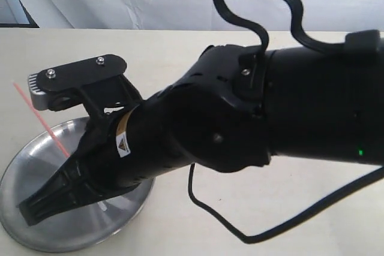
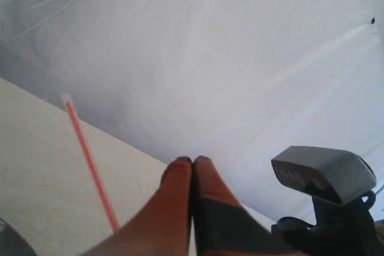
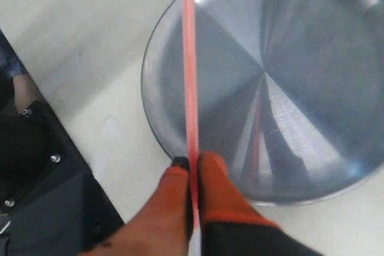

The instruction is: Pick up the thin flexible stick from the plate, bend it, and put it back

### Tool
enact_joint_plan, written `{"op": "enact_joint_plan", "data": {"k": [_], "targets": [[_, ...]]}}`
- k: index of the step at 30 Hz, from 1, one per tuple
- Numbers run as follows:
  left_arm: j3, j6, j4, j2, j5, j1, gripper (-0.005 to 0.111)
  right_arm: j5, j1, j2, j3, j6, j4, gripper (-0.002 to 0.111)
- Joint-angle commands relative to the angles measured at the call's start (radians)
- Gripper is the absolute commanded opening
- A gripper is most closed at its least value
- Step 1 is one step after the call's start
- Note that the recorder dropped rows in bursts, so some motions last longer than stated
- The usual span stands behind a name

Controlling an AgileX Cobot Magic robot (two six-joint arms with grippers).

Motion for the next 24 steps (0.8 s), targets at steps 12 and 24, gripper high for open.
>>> {"op": "enact_joint_plan", "data": {"k": [12, 24], "targets": [[0.004, -0.001, 0.074, -0.001, -0.021, -0.002, 0.054, -0.067, 0.002, -0.010, 0.005, -0.214, 0.210, -0.001], [0.004, -0.004, 0.127, -0.001, 0.043, -0.002, 0.062, -0.123, 0.013, -0.069, 0.005, -0.242, 0.198, -0.001]]}}
